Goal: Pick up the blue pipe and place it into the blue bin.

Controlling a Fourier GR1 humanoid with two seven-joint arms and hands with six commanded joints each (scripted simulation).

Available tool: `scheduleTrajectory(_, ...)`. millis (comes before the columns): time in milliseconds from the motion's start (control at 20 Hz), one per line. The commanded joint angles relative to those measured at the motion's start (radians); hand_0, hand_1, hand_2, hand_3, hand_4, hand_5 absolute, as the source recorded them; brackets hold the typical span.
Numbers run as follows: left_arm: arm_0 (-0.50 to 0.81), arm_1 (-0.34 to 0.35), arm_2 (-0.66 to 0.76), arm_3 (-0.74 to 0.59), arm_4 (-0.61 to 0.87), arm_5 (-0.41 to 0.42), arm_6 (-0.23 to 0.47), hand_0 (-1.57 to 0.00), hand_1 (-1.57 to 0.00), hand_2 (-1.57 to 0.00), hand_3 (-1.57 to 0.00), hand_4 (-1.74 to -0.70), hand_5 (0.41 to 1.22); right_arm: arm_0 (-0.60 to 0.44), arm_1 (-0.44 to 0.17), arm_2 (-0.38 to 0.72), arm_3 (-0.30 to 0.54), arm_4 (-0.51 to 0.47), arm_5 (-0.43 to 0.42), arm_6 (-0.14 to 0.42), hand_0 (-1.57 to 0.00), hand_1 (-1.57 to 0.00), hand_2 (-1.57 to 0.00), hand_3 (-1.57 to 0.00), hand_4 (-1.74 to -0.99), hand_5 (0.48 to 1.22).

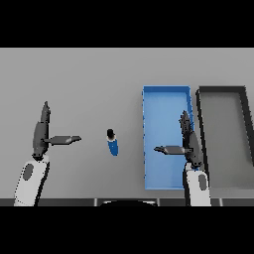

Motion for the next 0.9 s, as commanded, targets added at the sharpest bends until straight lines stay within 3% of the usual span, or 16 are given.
scheduleTrajectory(0,-0.001,0.0,0.001,0.002,0.001,0.0,-0.004,0.0,0.0,0.0,0.0,-1.07,0.591,-0.002,0.001,0.0,0.001,0.0,-0.002,0.001,0.0,0.0,0.0,0.0,-1.225,0.617)
scheduleTrajectory(250,-0.004,0.001,0.006,0.011,0.004,-0.007,-0.019,0.0,0.0,0.0,0.0,-1.07,0.591,-0.009,0.008,0.002,0.013,0.006,-0.008,0.006,0.0,0.0,0.0,0.0,-1.225,0.617)
scheduleTrajectory(300,-0.004,0.081,-0.029,0.004,0.008,-0.145,-0.054,0.0,0.0,0.0,0.0,-1.07,0.591,0.016,-0.033,0.042,-0.02,0.052,0.024,-0.047,0.0,0.0,0.0,0.0,-1.225,0.617)
scheduleTrajectory(400,-0.009,0.163,-0.05,0.022,0.023,-0.295,-0.091,0.0,0.0,0.0,0.0,-1.07,0.589,0.058,-0.08,0.085,-0.072,0.109,0.05,-0.076,0.0,0.0,0.0,0.0,-1.225,0.618)
scheduleTrajectory(550,-0.023,0.196,-0.058,0.028,0.038,-0.367,-0.1,0.0,0.0,0.0,0.0,-1.08,0.591,0.059,-0.104,0.106,-0.103,0.153,0.045,-0.036,0.0,0.0,0.0,0.0,-1.215,0.618)
scheduleTrajectory(650,-0.004,0.211,-0.061,0.017,0.04,-0.384,-0.11,0.0,0.0,0.0,0.0,-1.08,0.6,0.076,-0.101,0.12,-0.115,0.174,0.037,-0.039,0.0,0.0,0.0,0.0,-1.196,0.609)
scheduleTrajectory(700,-0.004,0.213,-0.063,0.004,0.05,-0.396,-0.111,0.0,0.0,0.0,0.0,-1.08,0.604,0.068,-0.106,0.117,-0.12,0.183,0.029,-0.008,0.0,0.0,0.0,0.0,-1.186,0.601)
scheduleTrajectory(850,0.016,0.227,-0.095,-0.037,0.061,-0.46,-0.131,0.0,0.0,0.0,0.0,-1.1,0.583,0.058,-0.114,0.111,-0.095,0.186,0.031,-0.028,0.0,0.0,0.0,0.0,-1.187,0.6)
